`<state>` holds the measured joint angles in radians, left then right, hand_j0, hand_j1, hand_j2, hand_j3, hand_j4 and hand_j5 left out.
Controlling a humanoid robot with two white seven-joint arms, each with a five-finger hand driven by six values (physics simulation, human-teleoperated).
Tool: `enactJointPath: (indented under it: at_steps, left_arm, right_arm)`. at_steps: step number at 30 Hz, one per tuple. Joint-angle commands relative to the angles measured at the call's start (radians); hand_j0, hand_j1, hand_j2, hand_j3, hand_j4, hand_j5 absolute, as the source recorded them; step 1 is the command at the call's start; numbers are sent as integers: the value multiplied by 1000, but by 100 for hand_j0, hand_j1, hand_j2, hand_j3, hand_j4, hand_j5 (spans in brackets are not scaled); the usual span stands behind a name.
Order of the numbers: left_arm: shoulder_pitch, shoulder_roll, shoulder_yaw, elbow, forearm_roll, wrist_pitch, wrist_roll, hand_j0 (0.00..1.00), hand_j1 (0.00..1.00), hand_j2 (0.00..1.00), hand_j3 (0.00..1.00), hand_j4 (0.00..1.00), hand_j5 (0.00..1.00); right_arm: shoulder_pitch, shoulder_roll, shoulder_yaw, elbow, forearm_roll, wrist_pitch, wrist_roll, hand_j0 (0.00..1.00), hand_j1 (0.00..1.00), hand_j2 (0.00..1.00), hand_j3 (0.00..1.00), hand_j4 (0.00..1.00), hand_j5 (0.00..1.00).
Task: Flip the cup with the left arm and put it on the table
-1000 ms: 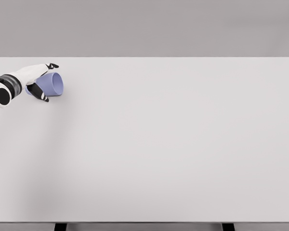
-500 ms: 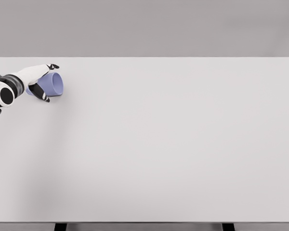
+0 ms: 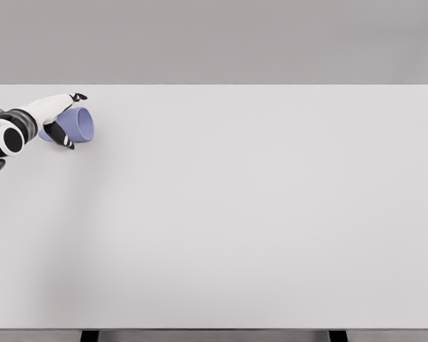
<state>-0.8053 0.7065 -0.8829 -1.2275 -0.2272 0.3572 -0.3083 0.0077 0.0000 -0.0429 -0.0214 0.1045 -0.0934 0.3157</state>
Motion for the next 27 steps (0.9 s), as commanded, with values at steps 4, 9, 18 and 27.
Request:
enactJointPath:
  at_steps: [4, 9, 18, 27]
  left_arm:
    - [0, -7, -11, 5, -3, 0, 17, 98, 98, 98, 98, 98, 98]
    - [0, -7, -13, 6, 2, -1, 17, 91, 91, 91, 91, 91, 91]
    - [0, -13, -13, 10, 3, -4, 17, 79, 79, 79, 79, 79, 79]
    - [0, -15, -13, 10, 9, -23, 15, 67, 67, 67, 67, 67, 67]
  right_arm:
    - [0, 0, 0, 0, 0, 0, 0, 100, 100, 100, 100, 100, 100]
    - [0, 0, 0, 0, 0, 0, 0, 100, 100, 100, 100, 100, 100]
    - [0, 0, 0, 0, 0, 0, 0, 100, 100, 100, 100, 100, 100]
    - [0, 0, 0, 0, 0, 0, 0, 100, 100, 100, 100, 100, 100]
